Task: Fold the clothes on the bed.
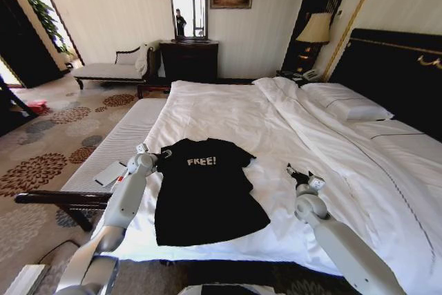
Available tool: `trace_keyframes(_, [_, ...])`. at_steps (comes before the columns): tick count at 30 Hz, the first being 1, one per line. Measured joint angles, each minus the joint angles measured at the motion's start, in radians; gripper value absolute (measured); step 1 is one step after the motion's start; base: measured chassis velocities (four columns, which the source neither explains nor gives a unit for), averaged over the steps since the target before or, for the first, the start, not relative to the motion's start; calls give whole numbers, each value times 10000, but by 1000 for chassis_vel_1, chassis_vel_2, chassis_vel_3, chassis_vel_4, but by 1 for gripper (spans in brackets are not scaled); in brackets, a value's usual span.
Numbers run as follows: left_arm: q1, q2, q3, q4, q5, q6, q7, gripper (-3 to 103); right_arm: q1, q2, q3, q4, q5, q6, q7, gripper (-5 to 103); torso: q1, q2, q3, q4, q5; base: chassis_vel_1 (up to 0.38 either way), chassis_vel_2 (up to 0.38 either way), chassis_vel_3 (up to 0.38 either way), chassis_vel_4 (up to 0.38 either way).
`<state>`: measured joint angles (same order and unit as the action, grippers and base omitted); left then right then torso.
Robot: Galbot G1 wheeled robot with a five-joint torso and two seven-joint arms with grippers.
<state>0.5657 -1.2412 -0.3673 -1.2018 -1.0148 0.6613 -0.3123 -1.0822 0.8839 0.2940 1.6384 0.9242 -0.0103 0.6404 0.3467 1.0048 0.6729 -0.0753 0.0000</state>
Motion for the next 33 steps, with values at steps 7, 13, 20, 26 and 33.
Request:
trace_keyframes(7, [-5, -63, 15, 106, 85, -1, 6, 28, -47, -19, 71, 0, -3, 6, -1, 100, 0, 0, 0, 0, 0, 0, 0, 0, 0])
trace_keyframes(13, [-5, -53, -24, 73, 85, -1, 10, 23, -54, -32, 84, 0, -4, 11, -4, 100, 0, 0, 0, 0, 0, 0, 0, 0, 0])
trace_keyframes(20, [-20, 15, -62, 30, 47, -2, 9, 8, -48, -37, 74, 22, -3, 12, -4, 100, 0, 0, 0, 0, 0, 0, 0, 0, 0])
trace_keyframes(26, [0, 81, -116, -44, 26, -31, 26, 0, -51, -46, 72, 27, -3, 13, -5, 100, 0, -1, 0, 0, -1, 0, 0, 0, 0])
trace_keyframes(33, [325, 350, -348, -761, -239, -39, -26, 0, -102, -55, 130, 55, -4, 14, -5, 100, 0, 0, 0, -1, -3, 0, 0, 0, 0])
